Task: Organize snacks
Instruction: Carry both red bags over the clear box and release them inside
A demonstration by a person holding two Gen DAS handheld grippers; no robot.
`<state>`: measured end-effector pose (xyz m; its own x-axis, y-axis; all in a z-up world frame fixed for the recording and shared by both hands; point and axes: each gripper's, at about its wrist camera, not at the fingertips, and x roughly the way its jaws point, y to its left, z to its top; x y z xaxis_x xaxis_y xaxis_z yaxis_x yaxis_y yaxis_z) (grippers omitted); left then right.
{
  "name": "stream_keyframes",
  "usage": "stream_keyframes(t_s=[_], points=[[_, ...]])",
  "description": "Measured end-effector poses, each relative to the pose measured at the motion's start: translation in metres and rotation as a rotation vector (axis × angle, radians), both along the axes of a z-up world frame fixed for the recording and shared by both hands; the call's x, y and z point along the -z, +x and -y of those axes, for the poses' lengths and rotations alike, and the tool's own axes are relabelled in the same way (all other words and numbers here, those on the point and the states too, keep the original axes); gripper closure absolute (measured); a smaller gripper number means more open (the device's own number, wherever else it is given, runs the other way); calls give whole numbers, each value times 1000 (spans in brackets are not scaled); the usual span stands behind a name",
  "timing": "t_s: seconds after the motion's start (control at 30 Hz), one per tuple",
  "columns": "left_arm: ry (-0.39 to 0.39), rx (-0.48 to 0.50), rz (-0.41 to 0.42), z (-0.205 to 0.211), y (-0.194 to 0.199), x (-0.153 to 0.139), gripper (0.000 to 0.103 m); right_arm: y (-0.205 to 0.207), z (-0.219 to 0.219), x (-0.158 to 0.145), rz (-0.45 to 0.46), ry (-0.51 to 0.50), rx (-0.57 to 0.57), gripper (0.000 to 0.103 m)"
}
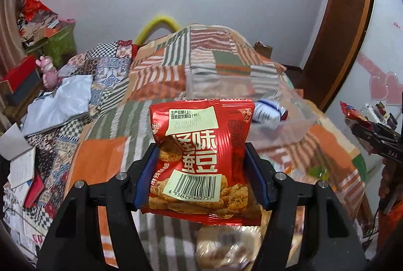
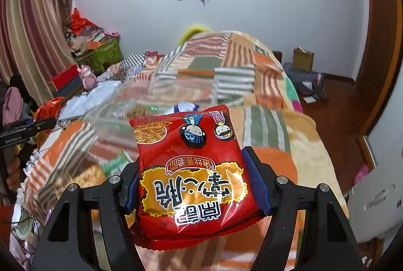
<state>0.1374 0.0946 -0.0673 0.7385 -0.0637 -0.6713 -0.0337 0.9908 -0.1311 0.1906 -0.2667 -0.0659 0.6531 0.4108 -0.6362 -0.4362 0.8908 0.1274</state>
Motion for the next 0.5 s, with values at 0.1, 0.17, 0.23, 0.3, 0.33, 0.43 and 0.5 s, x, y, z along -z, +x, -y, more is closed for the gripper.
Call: stream_keyframes(t_s=[0.1, 0.17, 0.23, 0.3, 0.33, 0.43, 0.5], points=[[-3, 12, 8, 6, 16, -4, 38, 12, -11, -6, 8, 23, -21, 36], [-4, 20, 11, 9, 27, -4, 38, 19, -20, -10, 17, 35, -35, 36], [-5, 30, 8, 13, 37, -3, 38, 28, -29, -12, 23, 42, -51, 36], [-7, 41, 2, 17, 47, 1, 38, 37, -39, -13, 30, 39, -63, 36], [-8, 45, -2, 19, 52, 2, 38, 41, -43, -12, 31, 35, -67, 36], [-8, 57, -10, 21, 70, 5, 38, 58, -60, -9, 21, 22, -90, 36], [-7, 66, -15, 23, 80, 7, 38, 67, -69, -6, 10, 17, -103, 36]])
